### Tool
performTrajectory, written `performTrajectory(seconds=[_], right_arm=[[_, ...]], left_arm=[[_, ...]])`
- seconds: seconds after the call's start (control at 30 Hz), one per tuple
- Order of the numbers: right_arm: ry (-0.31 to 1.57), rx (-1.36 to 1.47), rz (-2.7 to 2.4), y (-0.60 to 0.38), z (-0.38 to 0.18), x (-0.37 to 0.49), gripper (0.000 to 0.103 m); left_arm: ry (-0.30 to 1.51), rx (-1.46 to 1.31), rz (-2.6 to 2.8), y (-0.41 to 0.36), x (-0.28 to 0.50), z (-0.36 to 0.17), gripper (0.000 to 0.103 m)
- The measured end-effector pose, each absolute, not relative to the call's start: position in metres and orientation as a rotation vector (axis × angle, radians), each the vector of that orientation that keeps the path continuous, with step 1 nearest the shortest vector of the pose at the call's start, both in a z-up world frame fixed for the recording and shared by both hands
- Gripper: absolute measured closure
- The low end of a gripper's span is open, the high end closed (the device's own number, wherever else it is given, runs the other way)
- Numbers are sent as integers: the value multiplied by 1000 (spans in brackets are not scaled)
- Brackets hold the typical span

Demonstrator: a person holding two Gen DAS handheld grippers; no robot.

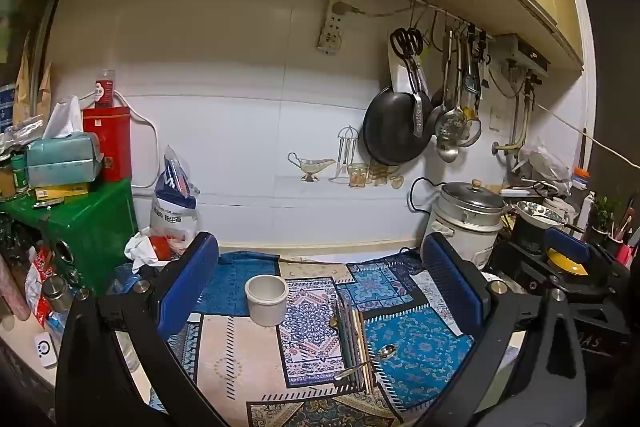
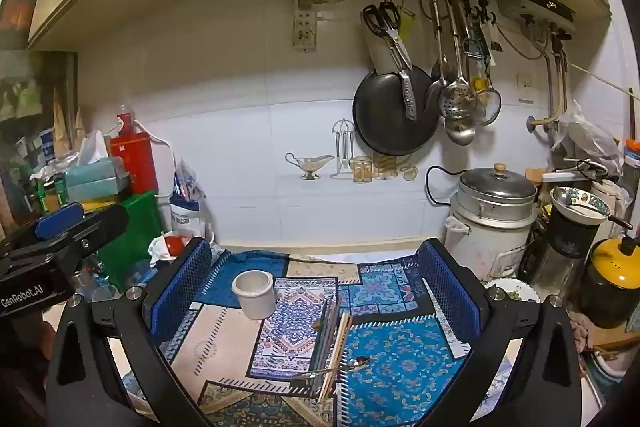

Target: Organize utensils

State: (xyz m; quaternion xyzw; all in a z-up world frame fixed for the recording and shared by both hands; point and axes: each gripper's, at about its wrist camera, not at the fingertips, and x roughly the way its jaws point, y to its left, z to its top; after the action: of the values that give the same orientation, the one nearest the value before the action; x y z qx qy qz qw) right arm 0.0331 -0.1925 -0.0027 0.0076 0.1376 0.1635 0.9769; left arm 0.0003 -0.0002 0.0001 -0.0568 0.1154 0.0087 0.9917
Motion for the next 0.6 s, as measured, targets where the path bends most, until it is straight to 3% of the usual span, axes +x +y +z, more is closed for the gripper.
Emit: performTrajectory(seconds=[0.6], right_arm=[[296, 15, 335, -191, -1, 38, 0]], left_arm=[[262, -122, 51, 2, 6, -4, 0]])
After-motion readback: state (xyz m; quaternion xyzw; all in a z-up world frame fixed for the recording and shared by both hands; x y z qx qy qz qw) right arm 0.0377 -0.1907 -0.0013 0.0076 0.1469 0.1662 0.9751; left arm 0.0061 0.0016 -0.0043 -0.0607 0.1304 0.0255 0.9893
